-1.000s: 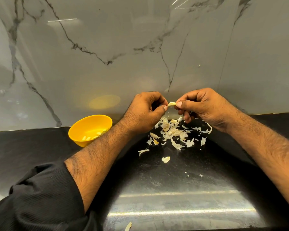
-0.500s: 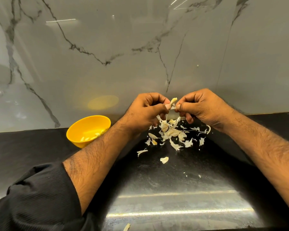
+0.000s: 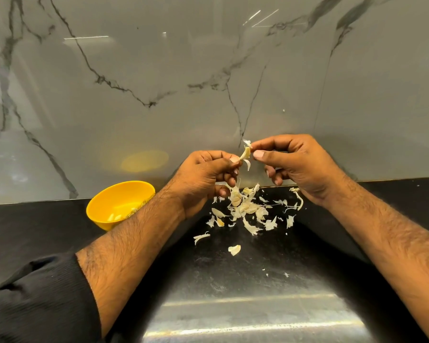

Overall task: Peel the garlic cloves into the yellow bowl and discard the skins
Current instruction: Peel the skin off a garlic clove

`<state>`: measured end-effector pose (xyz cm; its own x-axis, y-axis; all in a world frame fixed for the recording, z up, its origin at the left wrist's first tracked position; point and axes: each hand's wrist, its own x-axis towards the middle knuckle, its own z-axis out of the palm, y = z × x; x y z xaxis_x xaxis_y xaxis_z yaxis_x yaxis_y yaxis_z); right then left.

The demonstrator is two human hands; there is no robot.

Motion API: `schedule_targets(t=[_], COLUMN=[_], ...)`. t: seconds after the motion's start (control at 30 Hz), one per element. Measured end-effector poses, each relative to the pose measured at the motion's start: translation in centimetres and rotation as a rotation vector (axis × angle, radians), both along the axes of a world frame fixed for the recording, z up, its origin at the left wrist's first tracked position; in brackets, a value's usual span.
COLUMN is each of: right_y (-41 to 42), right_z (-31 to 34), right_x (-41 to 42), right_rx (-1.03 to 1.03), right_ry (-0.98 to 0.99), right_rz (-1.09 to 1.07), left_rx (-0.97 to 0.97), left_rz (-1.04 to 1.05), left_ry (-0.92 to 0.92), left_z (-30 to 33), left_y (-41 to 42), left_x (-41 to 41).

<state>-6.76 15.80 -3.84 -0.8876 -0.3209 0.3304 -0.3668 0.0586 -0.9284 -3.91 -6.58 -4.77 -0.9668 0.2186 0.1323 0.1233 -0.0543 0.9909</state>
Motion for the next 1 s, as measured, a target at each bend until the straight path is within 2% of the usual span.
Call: schedule_targets(t=[0.17,0.47,0.63,0.73,0.83,1.0], right_y=[-0.54,-0.75,-0.70,-0.31,-0.31,-0.94], right_z=[-0.40,-0.18,-0.30,-0.23,0.02,-0.18], right_x=[0.15,0.20,0.08,-0.12,0.10,0.32], right_rx=[0.027,0.005,0.010,0.150,0.279,0.147], right_ry=[0.037,-0.037,-0.019,0.018,0.011,-0.010], right_rz=[-0.013,0.038,-0.100,-0.202,-0.154,-0.044], left_rx=[-0.024,-0.111,-0.191,-0.212,-0.228,-0.390], left_rz=[0.018,0.035,0.093,0.140,0.166,0.206], left_ry=[0.003,0.119,0.187,0.218,0.250,0.387], left_z=[-0.25,-0.32,-0.50,-0.68,-0.66,-0.72], left_y=[0.33,0.13,0.17,0.23,0.10,0.31], left_x=[0.05,0.09,-0.16,-0.31,-0.28,-0.14])
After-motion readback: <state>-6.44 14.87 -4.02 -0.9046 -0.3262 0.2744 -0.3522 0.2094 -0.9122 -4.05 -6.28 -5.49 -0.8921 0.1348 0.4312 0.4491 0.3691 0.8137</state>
